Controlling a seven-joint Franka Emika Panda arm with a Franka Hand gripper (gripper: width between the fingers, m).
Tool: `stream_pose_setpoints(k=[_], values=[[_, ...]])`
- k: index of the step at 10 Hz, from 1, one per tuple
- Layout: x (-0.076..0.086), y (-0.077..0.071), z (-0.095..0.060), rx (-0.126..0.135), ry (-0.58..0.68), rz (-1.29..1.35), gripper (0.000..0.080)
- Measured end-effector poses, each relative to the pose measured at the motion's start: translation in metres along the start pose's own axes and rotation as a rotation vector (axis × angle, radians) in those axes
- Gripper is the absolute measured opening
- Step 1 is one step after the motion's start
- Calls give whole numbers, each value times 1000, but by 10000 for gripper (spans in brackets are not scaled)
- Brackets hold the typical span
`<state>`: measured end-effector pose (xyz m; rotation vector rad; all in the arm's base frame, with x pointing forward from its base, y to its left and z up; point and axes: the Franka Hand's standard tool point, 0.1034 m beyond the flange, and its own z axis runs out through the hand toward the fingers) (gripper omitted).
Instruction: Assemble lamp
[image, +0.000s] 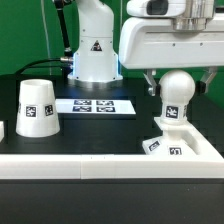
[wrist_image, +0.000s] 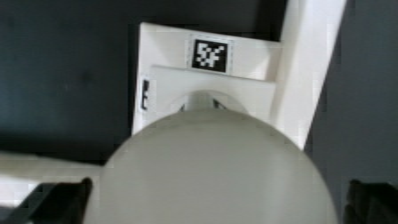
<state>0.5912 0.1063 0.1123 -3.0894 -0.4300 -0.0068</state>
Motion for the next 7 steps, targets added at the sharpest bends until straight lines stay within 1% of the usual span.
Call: stream_pose_setpoints(k=[6, 7], values=[[0, 1, 1, 0, -1, -360, 699], [1, 1, 0, -13, -5, -511, 699]])
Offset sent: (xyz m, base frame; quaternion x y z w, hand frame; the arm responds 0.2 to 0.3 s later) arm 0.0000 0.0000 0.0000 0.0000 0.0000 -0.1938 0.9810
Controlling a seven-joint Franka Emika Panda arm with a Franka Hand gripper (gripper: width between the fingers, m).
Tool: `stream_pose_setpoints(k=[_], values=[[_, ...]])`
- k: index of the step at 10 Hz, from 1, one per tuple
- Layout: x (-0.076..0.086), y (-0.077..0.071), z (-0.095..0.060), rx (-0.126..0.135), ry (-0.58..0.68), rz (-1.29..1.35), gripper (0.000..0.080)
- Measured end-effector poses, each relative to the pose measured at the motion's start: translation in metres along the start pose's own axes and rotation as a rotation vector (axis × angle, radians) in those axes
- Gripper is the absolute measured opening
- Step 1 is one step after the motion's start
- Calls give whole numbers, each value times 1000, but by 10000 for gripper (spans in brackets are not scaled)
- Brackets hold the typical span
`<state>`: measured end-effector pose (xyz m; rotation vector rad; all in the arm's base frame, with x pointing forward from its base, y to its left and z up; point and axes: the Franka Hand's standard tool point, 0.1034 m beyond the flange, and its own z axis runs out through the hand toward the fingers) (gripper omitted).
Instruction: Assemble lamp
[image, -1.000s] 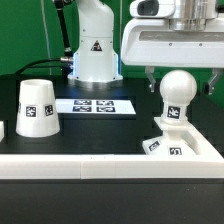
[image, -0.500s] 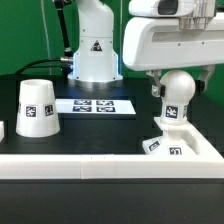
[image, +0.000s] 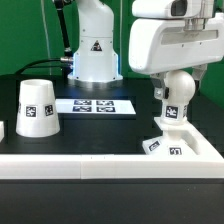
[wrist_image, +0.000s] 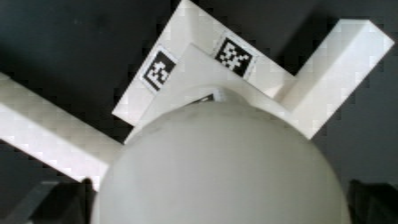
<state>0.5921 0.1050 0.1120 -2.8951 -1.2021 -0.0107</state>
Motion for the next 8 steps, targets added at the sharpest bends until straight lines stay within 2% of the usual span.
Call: stream_pose_setpoints(k=[4, 5, 6, 8], values=[[8, -8, 3, -15, -36, -442, 699], [10, -9, 5, -29, -54, -552, 699], [12, -10, 4, -41, -63, -625, 699], [10, -7, 4, -40, -64, -667, 699]])
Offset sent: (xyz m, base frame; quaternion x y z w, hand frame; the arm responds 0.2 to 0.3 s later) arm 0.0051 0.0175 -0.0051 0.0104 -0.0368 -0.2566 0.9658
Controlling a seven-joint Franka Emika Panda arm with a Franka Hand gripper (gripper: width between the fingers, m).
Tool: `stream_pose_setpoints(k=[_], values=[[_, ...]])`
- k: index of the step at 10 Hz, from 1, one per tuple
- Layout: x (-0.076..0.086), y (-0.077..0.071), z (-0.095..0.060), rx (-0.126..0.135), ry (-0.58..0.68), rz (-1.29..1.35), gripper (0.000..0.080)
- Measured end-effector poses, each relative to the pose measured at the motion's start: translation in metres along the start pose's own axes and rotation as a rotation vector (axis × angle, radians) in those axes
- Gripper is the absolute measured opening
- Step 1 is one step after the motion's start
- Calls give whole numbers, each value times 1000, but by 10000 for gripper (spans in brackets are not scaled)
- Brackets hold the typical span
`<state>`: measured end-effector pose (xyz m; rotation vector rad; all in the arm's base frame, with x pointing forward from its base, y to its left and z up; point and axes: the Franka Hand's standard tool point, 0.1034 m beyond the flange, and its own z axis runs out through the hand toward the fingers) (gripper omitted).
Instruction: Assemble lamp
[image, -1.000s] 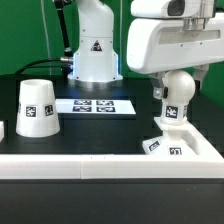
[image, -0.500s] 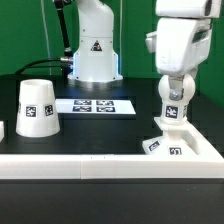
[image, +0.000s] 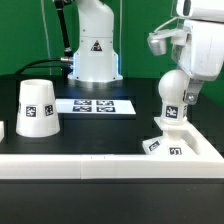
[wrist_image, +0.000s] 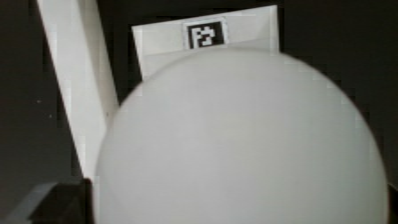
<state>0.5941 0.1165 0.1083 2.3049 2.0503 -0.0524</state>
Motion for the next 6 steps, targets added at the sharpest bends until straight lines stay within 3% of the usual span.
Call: stream_pose_setpoints(k=[2, 3, 4, 6], values=[[0, 0, 1, 1, 0, 2, 450], [-1, 0, 1, 2, -1, 3, 450], [-1, 0, 1, 2, -1, 4, 267], [-1, 0, 2, 3, -1, 28, 28]])
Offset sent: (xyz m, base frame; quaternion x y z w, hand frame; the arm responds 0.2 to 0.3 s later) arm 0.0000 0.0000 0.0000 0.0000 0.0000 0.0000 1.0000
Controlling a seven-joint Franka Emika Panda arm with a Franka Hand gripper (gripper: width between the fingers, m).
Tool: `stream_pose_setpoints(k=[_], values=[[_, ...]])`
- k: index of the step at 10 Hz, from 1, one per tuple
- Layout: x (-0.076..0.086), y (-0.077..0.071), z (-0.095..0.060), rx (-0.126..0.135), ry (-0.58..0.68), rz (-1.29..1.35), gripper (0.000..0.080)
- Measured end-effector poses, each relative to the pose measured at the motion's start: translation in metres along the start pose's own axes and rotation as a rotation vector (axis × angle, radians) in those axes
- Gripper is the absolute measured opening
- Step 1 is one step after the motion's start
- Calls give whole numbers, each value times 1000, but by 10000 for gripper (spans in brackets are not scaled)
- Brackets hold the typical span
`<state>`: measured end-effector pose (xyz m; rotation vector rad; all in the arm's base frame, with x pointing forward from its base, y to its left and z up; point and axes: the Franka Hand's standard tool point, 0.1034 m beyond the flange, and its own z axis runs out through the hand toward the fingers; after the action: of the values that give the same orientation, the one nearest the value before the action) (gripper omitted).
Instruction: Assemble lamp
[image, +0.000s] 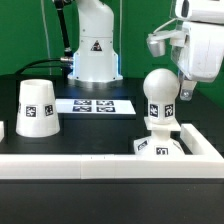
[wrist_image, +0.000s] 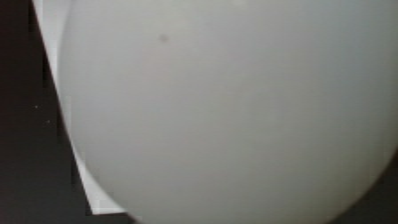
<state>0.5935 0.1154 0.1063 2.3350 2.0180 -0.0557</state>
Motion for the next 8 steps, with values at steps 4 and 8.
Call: stream_pose_setpoints(k=[4, 8], values=[[0, 0, 1, 1, 0, 1, 2], [-6, 2, -2, -4, 0, -83, 271]])
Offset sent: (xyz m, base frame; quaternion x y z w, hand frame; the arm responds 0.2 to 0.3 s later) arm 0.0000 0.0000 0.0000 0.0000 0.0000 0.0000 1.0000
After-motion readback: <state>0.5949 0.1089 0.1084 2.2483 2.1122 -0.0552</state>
